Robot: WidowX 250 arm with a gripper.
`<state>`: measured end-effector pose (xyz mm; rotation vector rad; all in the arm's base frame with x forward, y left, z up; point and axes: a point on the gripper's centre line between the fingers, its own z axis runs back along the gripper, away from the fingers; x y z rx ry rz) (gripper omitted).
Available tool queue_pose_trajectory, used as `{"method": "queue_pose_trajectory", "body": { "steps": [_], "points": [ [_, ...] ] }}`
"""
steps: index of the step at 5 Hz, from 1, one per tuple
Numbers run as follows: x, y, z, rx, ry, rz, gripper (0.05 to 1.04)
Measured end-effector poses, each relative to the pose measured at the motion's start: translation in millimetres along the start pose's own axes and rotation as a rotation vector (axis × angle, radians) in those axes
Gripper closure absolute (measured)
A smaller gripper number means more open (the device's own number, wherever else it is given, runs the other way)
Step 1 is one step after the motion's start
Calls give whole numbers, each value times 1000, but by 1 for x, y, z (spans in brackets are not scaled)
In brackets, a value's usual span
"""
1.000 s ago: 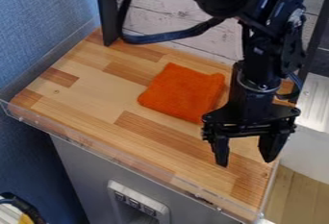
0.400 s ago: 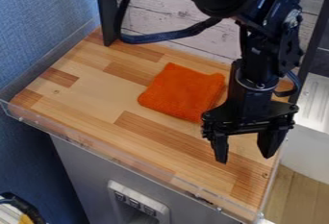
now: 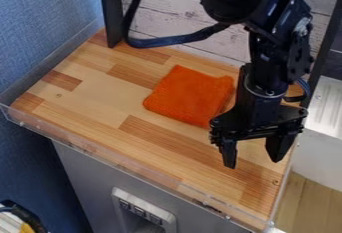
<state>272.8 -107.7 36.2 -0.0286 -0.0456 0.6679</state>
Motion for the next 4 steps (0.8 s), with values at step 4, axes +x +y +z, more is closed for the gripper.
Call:
{"method": "queue_pose_trajectory", "body": {
  "steps": [4],
  "points": [
    [-8, 10, -4, 86, 4, -4, 85]
  ]
}}
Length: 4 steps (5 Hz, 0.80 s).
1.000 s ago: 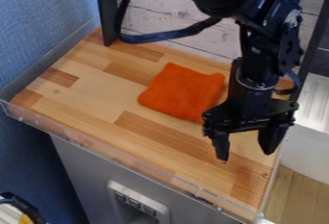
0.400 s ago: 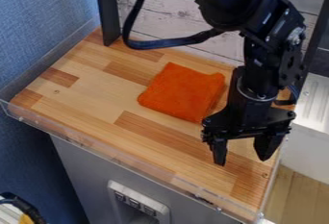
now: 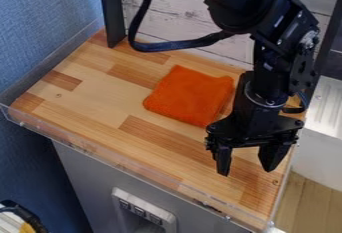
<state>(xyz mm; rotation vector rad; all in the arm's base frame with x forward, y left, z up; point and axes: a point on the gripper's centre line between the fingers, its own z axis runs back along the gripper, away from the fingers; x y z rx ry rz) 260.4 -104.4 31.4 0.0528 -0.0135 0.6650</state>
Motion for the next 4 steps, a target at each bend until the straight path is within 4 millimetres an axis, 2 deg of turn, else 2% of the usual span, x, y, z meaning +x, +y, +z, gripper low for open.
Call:
{"method": "queue_pose_trajectory", "body": {
  "steps": [2, 4],
  "points": [
    [-9, 5, 1, 42, 42, -25, 85],
    [-6, 1, 11, 12, 88, -37, 85]
  ]
}}
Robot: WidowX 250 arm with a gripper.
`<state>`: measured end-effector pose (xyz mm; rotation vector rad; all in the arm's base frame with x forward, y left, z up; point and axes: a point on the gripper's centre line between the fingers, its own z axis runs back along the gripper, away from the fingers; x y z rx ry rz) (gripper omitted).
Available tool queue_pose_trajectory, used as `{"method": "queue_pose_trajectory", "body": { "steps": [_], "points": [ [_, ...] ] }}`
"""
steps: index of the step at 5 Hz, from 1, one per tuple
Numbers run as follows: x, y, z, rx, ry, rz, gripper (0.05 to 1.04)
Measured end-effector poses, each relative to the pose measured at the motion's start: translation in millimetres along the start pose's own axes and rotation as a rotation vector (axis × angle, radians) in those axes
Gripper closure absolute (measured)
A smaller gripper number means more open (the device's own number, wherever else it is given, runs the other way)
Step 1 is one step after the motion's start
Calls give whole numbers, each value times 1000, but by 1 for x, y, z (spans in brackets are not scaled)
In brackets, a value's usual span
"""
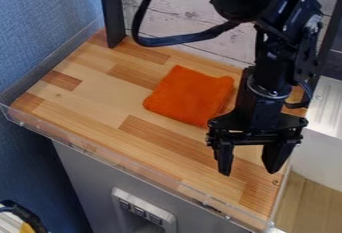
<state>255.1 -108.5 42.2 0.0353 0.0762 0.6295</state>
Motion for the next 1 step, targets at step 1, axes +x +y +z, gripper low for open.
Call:
{"method": "queue_pose_trajectory", "body": {
  "steps": [1],
  "points": [
    [1, -2, 5, -34, 14, -6, 86]
  ]
}}
